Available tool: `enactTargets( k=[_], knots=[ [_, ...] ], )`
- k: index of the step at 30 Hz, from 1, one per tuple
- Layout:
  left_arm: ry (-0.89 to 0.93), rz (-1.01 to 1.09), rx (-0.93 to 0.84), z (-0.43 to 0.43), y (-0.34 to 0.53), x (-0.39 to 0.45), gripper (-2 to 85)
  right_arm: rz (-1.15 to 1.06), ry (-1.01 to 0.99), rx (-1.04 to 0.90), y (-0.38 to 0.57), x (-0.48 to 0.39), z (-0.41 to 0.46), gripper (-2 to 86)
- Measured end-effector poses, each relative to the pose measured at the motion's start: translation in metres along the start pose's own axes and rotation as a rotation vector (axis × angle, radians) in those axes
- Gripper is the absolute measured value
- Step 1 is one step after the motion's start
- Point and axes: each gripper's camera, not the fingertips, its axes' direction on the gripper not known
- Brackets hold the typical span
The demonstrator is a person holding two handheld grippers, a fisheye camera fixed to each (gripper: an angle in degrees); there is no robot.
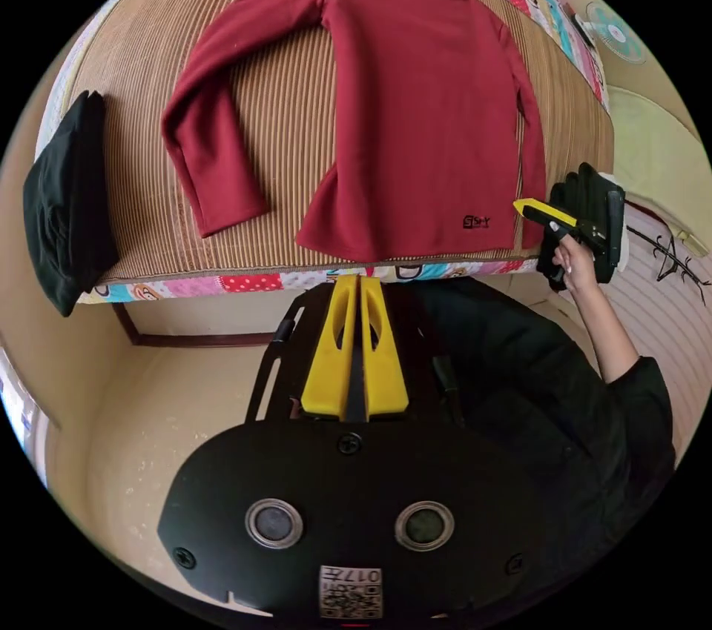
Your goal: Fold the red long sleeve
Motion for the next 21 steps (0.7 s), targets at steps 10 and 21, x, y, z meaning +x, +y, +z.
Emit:
enactTargets(
  k=[10,21],
  knots=[
    [-0.076,0.095,-0.211,0.007,-0.045,0.059,-0.6,0.073,-0.289,-0.075,0.065,0.125,0.007,1.3],
    [-0.096,-0.139,-0.025,-0.107,-0.059,-0.057,-0.5,1.205,-1.277,0.560,0.176,0.326,-0.011,12.3]
  ],
)
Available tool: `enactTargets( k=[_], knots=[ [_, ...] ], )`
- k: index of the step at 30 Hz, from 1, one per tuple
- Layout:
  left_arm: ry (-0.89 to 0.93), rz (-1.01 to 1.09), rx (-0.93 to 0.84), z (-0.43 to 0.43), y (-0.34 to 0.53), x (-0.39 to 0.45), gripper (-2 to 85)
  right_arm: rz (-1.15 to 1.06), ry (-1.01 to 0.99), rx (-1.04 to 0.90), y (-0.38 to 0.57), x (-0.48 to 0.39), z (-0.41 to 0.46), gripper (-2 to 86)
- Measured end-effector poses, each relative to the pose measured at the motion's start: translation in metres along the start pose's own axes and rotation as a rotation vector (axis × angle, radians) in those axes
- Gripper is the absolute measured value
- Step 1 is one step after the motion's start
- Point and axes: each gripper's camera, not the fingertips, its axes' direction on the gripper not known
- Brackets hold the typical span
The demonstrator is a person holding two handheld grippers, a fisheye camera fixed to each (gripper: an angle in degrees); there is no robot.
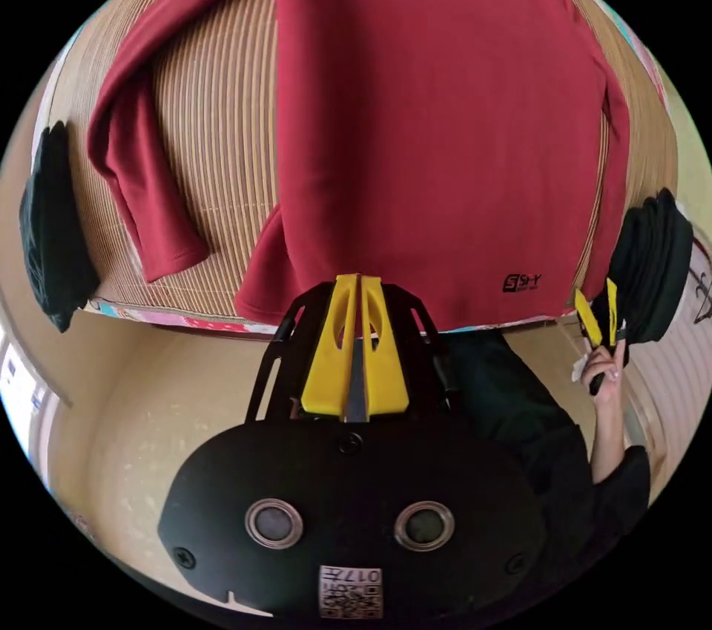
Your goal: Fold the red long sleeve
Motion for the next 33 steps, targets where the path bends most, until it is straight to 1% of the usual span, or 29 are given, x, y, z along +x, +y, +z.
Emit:
enactTargets(
  k=[1,2,4,5,6,8,10,11,13,14,15,16,17,19,20,21,22,23,24,25,26,27,28,29,30,31,32,33],
  knots=[
    [0.068,-0.052,-0.001,-0.005,0.000,-0.017,-0.5,0.044,-0.044,0.068,-0.009,0.002,-0.006,11.8],
    [0.130,-0.101,0.000,-0.010,0.002,-0.032,-0.5,0.059,-0.044,0.082,-0.013,0.001,-0.007,11.6],
    [0.217,-0.161,0.013,-0.018,0.009,-0.053,-0.5,0.096,0.043,0.136,-0.021,-0.008,-0.004,7.4],
    [0.271,-0.190,0.021,-0.023,0.015,-0.066,-0.5,0.102,0.051,0.169,-0.018,-0.013,-0.005,6.2],
    [0.297,-0.205,0.026,-0.025,0.018,-0.074,-0.5,0.092,0.028,0.235,-0.006,-0.029,-0.005,4.6],
    [0.406,-0.262,0.073,-0.038,0.030,-0.108,-0.3,-0.038,-0.058,0.232,0.008,-0.074,0.001,3.6],
    [0.498,-0.293,0.131,-0.048,0.041,-0.138,-0.1,-0.281,-0.104,0.249,0.032,-0.161,-0.001,2.9],
    [0.566,-0.310,0.158,-0.052,0.048,-0.159,0.2,-0.349,-0.106,0.262,0.038,-0.184,-0.003,2.8],
    [0.664,-0.348,0.189,-0.055,0.058,-0.192,1.1,-0.641,-0.105,0.342,0.078,-0.278,-0.008,2.6],
    [0.714,-0.391,0.222,-0.057,0.067,-0.213,2.5,-0.722,-0.099,0.361,0.091,-0.300,-0.006,2.6],
    [0.737,-0.419,0.241,-0.059,0.072,-0.225,3.3,-0.883,-0.076,0.389,0.119,-0.339,0.004,2.6],
    [0.786,-0.483,0.277,-0.060,0.082,-0.247,4.8,-1.041,-0.052,0.397,0.150,-0.370,0.025,2.6],
    [0.856,-0.538,0.318,-0.060,0.092,-0.267,5.8,-1.119,-0.050,0.391,0.165,-0.382,0.039,2.6],
    [0.967,-0.594,0.373,-0.059,0.106,-0.293,7.1,-1.377,-0.080,0.285,0.220,-0.404,0.113,2.7],
    [1.019,-0.628,0.399,-0.059,0.115,-0.306,8.2,-1.423,-0.085,0.246,0.231,-0.404,0.136,2.7],
    [1.038,-0.644,0.413,-0.059,0.120,-0.312,8.4,-1.482,-0.076,0.163,0.250,-0.396,0.186,2.7],
    [1.065,-0.674,0.446,-0.060,0.131,-0.323,8.7,-1.489,-0.047,0.077,0.262,-0.378,0.240,2.6],
    [1.088,-0.699,0.474,-0.061,0.141,-0.331,8.7,-1.483,-0.023,0.027,0.266,-0.366,0.268,2.6],
    [1.102,-0.712,0.485,-0.061,0.145,-0.335,8.7,-1.470,0.056,-0.087,0.273,-0.333,0.327,2.4],
    [1.141,-0.737,0.512,-0.060,0.153,-0.343,8.8,-1.460,0.185,-0.216,0.277,-0.292,0.386,2.3],
    [1.195,-0.758,0.548,-0.058,0.159,-0.352,9.0,-1.448,0.270,-0.283,0.277,-0.266,0.415,2.2],
    [1.226,-0.769,0.569,-0.057,0.161,-0.356,9.1,-1.403,0.452,-0.405,0.274,-0.211,0.464,1.9],
    [1.290,-0.797,0.611,-0.055,0.166,-0.364,9.6,-1.311,0.632,-0.507,0.267,-0.152,0.498,1.5],
    [1.364,-0.824,0.664,-0.053,0.169,-0.373,10.1,-1.264,0.692,-0.566,0.264,-0.124,0.509,1.3],
    [1.405,-0.837,0.690,-0.053,0.170,-0.377,10.5,-1.196,0.752,-0.672,0.262,-0.076,0.517,1.2],
    [1.494,-0.864,0.738,-0.051,0.171,-0.385,11.2,-1.172,0.787,-0.708,0.266,-0.039,0.510,1.1],
    [1.579,-0.882,0.775,-0.050,0.170,-0.392,12.1,-1.177,0.804,-0.710,0.269,-0.025,0.503,1.1],
    [1.613,-0.888,0.793,-0.050,0.168,-0.395,12.6,-1.197,0.844,-0.711,0.275,-0.002,0.489,1.0]
  ],
)
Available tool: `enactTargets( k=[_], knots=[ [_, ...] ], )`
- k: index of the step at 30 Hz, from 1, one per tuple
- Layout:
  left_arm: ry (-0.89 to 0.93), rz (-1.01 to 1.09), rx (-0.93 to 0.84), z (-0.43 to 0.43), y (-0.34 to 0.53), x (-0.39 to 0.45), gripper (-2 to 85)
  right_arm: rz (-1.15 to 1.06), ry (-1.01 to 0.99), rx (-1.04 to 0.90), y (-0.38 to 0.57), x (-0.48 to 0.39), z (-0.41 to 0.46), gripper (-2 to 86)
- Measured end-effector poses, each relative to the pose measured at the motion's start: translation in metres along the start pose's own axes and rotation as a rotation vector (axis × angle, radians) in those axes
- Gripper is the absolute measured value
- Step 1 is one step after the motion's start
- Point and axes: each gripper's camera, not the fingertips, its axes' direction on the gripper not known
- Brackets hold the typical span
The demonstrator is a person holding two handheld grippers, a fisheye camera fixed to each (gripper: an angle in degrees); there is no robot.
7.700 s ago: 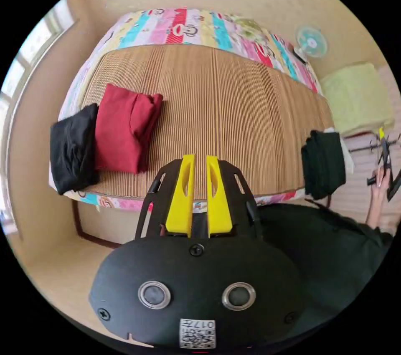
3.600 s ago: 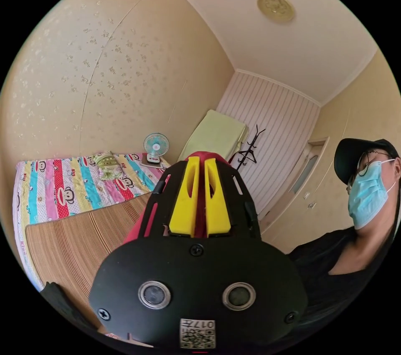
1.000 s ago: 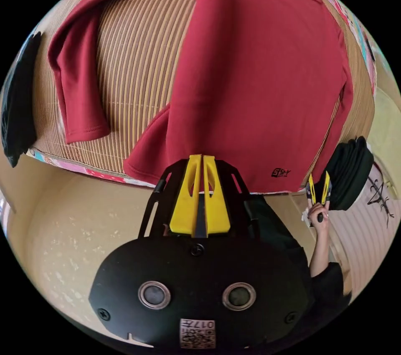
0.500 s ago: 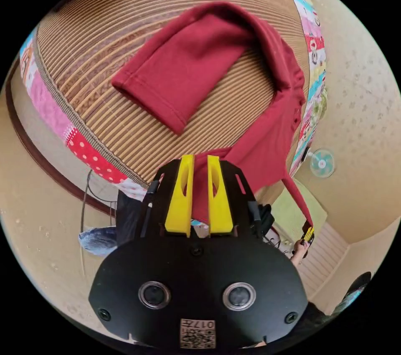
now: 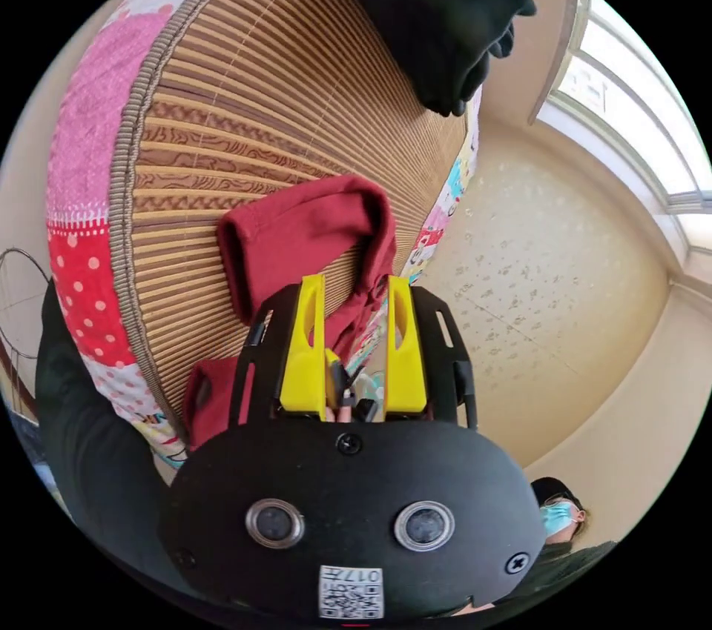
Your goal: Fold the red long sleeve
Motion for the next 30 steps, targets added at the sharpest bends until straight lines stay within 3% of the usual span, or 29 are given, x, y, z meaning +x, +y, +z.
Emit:
enactTargets(
  k=[6,9,12,15,18,20,23,26,30],
  knots=[
    [0.172,-0.068,0.022,0.027,-0.050,0.005,13.9,0.016,0.089,-0.107,0.083,0.036,0.005,0.9],
    [0.217,-0.210,0.101,0.044,-0.066,-0.014,13.2,0.062,0.087,-0.124,0.096,0.064,-0.011,0.8],
    [0.236,-0.358,0.201,0.045,-0.066,-0.027,5.5,0.063,0.147,-0.123,0.100,0.078,-0.026,0.7],
    [0.098,-0.018,0.103,0.049,-0.065,0.042,3.8,0.085,0.164,-0.115,0.104,0.086,-0.031,0.6],
    [-0.097,0.509,0.002,0.068,-0.011,0.148,3.8,0.134,0.145,-0.087,0.112,0.092,-0.031,0.6],
    [-0.337,1.054,-0.098,0.117,0.089,0.214,3.8,0.177,0.126,-0.059,0.116,0.097,-0.030,0.6],
    [-0.511,1.456,-0.273,0.199,0.215,0.206,4.0,0.264,0.054,-0.014,0.126,0.110,-0.034,0.7],
    [-0.638,1.685,-0.550,0.277,0.308,0.121,6.5,0.317,-0.029,0.000,0.136,0.128,-0.042,0.8],
    [-0.803,1.565,-0.785,0.307,0.334,0.007,6.8,0.323,-0.018,-0.022,0.154,0.145,-0.067,1.3]
  ],
)
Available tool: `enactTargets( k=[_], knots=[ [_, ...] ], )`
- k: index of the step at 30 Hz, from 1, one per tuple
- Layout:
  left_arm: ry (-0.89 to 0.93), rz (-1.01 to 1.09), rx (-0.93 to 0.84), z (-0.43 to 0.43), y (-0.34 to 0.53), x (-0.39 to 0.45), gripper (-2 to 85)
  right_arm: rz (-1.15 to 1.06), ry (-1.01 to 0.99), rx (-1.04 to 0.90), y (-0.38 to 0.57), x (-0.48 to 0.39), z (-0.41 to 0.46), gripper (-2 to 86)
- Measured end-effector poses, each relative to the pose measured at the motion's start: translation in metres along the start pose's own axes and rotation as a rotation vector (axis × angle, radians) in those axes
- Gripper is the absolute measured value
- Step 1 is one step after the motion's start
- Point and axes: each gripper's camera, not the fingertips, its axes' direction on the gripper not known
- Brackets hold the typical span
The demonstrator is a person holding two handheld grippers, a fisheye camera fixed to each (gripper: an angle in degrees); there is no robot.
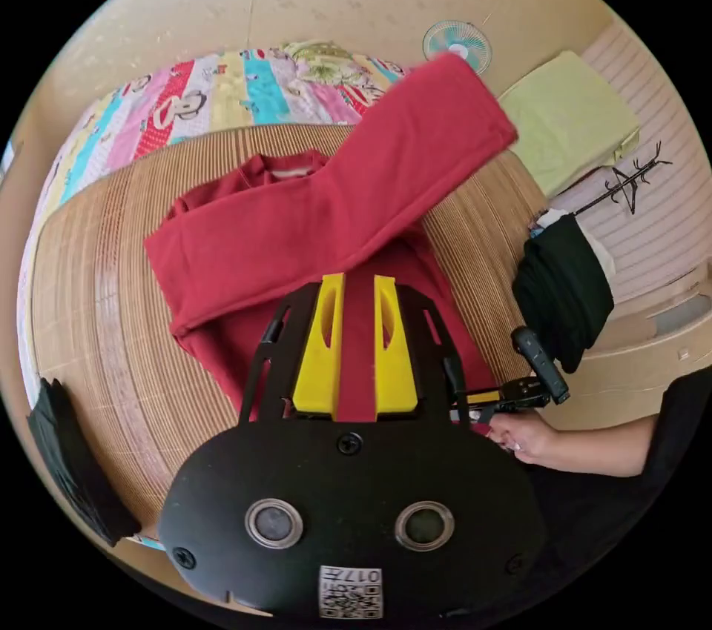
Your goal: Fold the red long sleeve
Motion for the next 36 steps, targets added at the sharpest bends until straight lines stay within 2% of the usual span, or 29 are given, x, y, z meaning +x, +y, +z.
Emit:
enactTargets(
  k=[4,8,11,14,17,18,21,25,28,29,31,36],
  knots=[
    [0.124,-0.345,-0.060,0.017,0.092,-0.051,7.5,-0.072,0.111,0.019,0.028,0.021,-0.045,3.4],
    [0.037,-0.539,-0.067,-0.017,0.181,-0.109,10.6,-0.071,0.204,0.038,0.055,0.049,-0.077,6.5],
    [0.102,-0.512,-0.226,-0.007,0.212,-0.132,13.1,-0.082,0.244,-0.010,0.068,0.067,-0.083,8.6],
    [0.220,-0.439,-0.383,0.025,0.222,-0.127,9.4,-0.086,0.233,-0.072,0.075,0.074,-0.077,9.1],
    [0.183,-0.315,-0.576,0.049,0.212,-0.106,4.9,-0.152,0.283,-0.158,0.077,0.072,-0.076,8.8],
    [0.153,-0.303,-0.583,0.048,0.210,-0.103,4.4,-0.164,0.353,-0.158,0.078,0.072,-0.084,8.4],
    [0.097,-0.308,-0.516,0.023,0.203,-0.104,3.0,-0.121,0.376,-0.072,0.081,0.081,-0.114,10.1],
    [0.197,-0.577,-0.301,-0.023,0.239,-0.132,1.9,-0.084,0.220,-0.160,0.082,0.104,-0.108,11.7],
    [0.418,-0.799,-0.104,-0.040,0.266,-0.145,1.4,-0.056,0.300,-0.108,0.089,0.112,-0.116,6.9],
    [0.501,-0.827,-0.053,-0.045,0.265,-0.145,1.3,-0.082,0.246,-0.130,0.091,0.113,-0.118,5.3],
    [0.542,-0.802,-0.024,-0.058,0.255,-0.141,1.1,-0.063,0.152,-0.154,0.102,0.121,-0.137,3.2],
    [0.501,-0.768,-0.179,-0.071,0.264,-0.132,0.8,-0.003,0.080,-0.131,0.156,0.141,-0.195,2.0]
  ],
)
